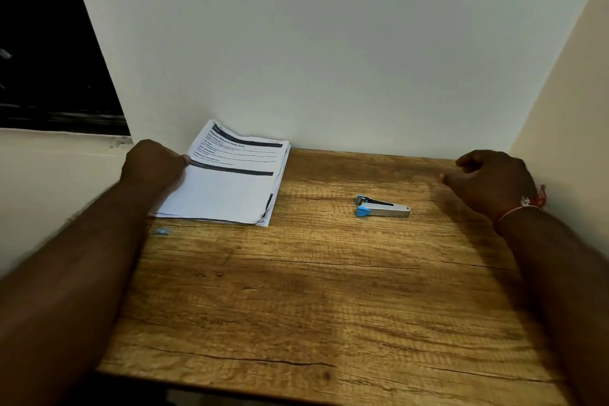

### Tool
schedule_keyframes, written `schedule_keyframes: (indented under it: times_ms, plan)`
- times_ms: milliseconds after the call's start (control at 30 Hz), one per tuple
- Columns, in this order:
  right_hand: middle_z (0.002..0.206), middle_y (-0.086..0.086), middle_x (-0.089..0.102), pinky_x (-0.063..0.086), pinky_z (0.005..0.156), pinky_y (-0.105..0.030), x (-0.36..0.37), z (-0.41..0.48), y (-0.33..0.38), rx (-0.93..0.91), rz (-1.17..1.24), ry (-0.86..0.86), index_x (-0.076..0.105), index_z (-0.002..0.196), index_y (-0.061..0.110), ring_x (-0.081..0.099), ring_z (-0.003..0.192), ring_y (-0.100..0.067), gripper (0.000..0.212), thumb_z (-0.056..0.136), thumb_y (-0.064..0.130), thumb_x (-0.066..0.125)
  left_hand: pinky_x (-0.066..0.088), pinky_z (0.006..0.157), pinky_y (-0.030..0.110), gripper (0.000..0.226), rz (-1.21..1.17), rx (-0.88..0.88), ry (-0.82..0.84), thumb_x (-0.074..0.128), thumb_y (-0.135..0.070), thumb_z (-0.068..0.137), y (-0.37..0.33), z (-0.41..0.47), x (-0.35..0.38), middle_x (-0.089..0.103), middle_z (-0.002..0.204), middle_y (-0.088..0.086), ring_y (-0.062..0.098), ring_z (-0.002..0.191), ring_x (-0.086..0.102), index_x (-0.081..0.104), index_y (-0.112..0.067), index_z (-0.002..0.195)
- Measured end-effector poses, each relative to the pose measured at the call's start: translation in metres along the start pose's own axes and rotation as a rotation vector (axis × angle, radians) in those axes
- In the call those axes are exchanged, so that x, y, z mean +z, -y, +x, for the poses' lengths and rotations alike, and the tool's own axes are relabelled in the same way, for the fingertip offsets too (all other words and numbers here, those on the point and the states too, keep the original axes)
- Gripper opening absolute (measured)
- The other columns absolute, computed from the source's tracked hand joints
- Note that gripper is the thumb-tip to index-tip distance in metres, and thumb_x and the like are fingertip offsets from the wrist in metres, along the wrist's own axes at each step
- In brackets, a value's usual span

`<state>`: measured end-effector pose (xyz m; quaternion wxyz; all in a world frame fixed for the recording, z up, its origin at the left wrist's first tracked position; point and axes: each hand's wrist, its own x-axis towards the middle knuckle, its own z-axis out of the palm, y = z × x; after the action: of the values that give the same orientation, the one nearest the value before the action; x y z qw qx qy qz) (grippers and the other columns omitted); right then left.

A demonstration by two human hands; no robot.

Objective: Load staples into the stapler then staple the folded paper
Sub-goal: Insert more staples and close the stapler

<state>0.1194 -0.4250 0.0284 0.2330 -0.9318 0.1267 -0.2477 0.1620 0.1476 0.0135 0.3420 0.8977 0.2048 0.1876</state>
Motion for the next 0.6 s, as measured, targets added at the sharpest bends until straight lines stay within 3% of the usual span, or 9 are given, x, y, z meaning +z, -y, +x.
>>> schedule_keyframes:
  times_ms: [167,333,400,500,600]
  plan:
    - [0.12,0.003,0.081,0.059,0.109,-0.05,0.0,0.0,0.002,-0.023,-0.009,0.002,0.081,0.121,0.03,0.074,0.118,-0.027,0.049,0.082,0.059,0.089,0.055,0.079,0.045,0.035,0.159,0.092,-0.019,0.064,-0.032,0.106,-0.002,-0.003,0.002,0.075,0.094,0.021,0.049,0.102,0.075,0.075,-0.003,0.09]
    - [0.119,0.002,0.082,0.06,0.108,-0.05,0.002,0.001,0.0,-0.027,-0.005,0.007,0.081,0.12,0.03,0.075,0.116,-0.027,0.049,0.082,0.06,0.088,0.058,0.093,0.045,0.025,0.114,0.137,-0.04,0.063,-0.015,0.108,-0.002,-0.006,0.004,0.08,0.114,0.023,0.046,0.112,0.075,0.082,0.0,0.109]
    - [0.12,0.001,0.082,0.06,0.107,-0.048,0.003,0.001,0.001,-0.037,-0.007,0.006,0.081,0.12,0.028,0.075,0.116,-0.027,0.048,0.084,0.058,0.088,0.053,0.095,0.041,0.017,0.112,0.189,-0.1,0.068,-0.011,0.106,0.0,-0.009,0.008,0.081,0.115,0.021,0.045,0.117,0.074,0.083,-0.001,0.104]
    - [0.121,-0.002,0.082,0.06,0.107,-0.047,0.004,0.001,0.003,-0.063,-0.017,-0.001,0.082,0.121,0.027,0.075,0.117,-0.028,0.047,0.085,0.057,0.088,0.047,0.087,0.035,0.012,0.036,0.159,-0.189,0.074,-0.013,0.101,0.001,-0.015,0.009,0.082,0.109,0.009,0.038,0.111,0.075,0.077,-0.018,0.09]
    - [0.12,-0.002,0.082,0.06,0.107,-0.049,0.006,0.001,0.003,-0.072,-0.013,0.006,0.082,0.121,0.026,0.075,0.117,-0.029,0.048,0.085,0.058,0.088,0.047,0.085,0.034,0.012,0.015,0.154,-0.215,0.073,-0.019,0.101,-0.003,-0.019,0.007,0.082,0.108,0.006,0.037,0.107,0.074,0.076,-0.02,0.089]
